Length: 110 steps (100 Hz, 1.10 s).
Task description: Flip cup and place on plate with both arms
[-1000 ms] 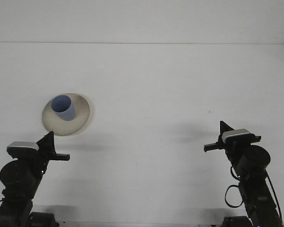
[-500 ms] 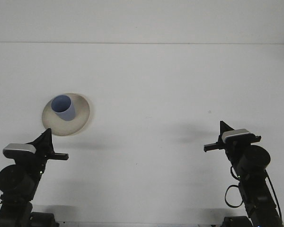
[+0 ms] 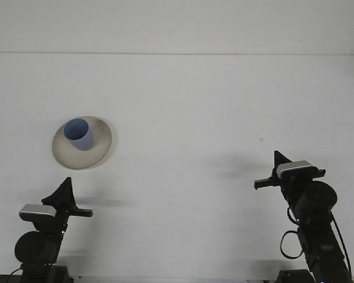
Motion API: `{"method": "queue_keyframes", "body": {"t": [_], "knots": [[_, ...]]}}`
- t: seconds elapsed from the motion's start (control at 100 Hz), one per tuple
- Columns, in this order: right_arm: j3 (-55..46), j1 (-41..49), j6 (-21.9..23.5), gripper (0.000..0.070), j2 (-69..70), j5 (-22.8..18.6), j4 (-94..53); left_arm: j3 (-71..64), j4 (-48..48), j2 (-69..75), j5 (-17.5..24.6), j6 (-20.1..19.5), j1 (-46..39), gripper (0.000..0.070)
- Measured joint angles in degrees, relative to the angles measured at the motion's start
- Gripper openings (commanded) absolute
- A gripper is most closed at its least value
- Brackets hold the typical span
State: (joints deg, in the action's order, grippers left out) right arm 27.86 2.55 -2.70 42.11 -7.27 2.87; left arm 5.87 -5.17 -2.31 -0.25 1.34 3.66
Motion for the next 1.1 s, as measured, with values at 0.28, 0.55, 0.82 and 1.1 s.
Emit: {"method": "queue_keyframes", "body": {"t": [0.28, 0.55, 0.82, 1.1], "knots": [[0.0, 0.0, 0.0, 0.0001, 0.0, 0.0, 0.5, -3.37, -1.66, 1.99, 0.0, -0.33, 0.0, 0.0006], [0.0, 0.0, 0.0, 0.0001, 0.0, 0.0, 0.5, -3.91, -5.18, 2.01, 0.0, -0.42, 0.0, 0.0006], [0.0, 0.0, 0.0, 0.0001, 0.0, 0.0, 0.5, -3.91, -5.51, 2.01, 0.0, -0.37, 0.0, 0.0012], [0.0, 0.0, 0.0, 0.0001, 0.0, 0.0, 0.5, -3.91, -5.88, 2.01, 0.0, -0.35, 0.0, 0.0012]]}}
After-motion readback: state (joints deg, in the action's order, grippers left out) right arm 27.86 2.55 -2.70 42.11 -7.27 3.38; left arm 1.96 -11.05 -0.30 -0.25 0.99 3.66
